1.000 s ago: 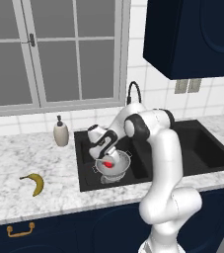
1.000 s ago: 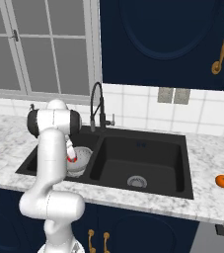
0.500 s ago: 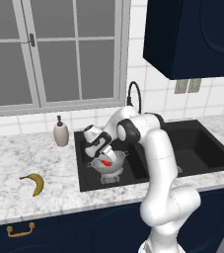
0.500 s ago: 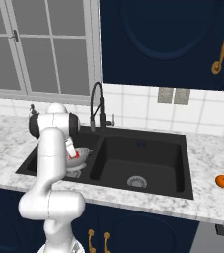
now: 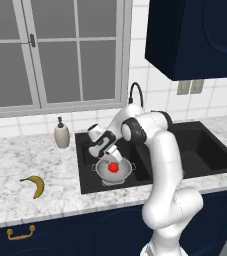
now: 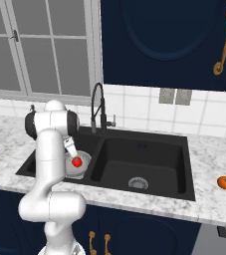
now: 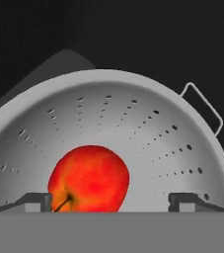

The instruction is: Put the colander in the sink, put the apple, orange, banana in the colander, and turn on the sink faucet and pour water over the colander.

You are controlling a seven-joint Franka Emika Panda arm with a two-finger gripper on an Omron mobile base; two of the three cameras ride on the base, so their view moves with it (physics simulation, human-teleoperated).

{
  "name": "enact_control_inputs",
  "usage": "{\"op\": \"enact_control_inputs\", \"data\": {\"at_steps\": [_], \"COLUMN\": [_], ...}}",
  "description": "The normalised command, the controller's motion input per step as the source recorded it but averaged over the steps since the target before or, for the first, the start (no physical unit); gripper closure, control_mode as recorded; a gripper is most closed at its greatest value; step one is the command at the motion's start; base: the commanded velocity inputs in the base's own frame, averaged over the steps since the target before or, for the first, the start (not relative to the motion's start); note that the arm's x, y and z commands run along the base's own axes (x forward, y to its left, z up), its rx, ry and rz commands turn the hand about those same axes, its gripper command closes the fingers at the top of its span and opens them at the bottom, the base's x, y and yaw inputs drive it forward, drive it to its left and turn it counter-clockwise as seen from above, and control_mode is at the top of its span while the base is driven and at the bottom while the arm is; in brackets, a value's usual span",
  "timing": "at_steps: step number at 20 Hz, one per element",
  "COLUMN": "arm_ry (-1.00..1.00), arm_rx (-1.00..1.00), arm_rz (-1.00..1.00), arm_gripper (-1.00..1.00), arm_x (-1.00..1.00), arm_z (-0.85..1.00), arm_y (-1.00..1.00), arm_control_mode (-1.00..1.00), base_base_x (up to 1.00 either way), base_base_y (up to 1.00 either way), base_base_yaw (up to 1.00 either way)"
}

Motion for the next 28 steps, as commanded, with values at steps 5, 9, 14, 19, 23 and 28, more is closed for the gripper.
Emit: {"op": "enact_control_inputs", "data": {"at_steps": [5, 9, 14, 19, 23, 28], "arm_ry": [-0.01, -0.11, -0.09, -0.06, 0.00, 0.00], "arm_rx": [0.02, 0.10, 0.15, 0.17, 0.14, 0.12], "arm_rz": [0.00, 0.01, 0.14, 0.22, 0.28, 0.28], "arm_gripper": [-1.00, -1.00, -1.00, -1.00, -1.00, -1.00], "arm_x": [-0.42, -0.94, -1.00, -0.93, -0.66, -0.66], "arm_z": [0.72, 1.00, 1.00, 1.00, 1.00, 0.99], "arm_y": [-0.02, 0.23, 0.31, 0.39, 0.58, 0.67], "arm_control_mode": [-1.00, -1.00, -1.00, -1.00, -1.00, -1.00], "base_base_x": [0.00, 0.00, 0.00, 0.00, 0.00, 0.00], "base_base_y": [0.00, 0.00, 0.00, 0.00, 0.00, 0.00], "base_base_yaw": [0.00, 0.00, 0.00, 0.00, 0.00, 0.00]}}
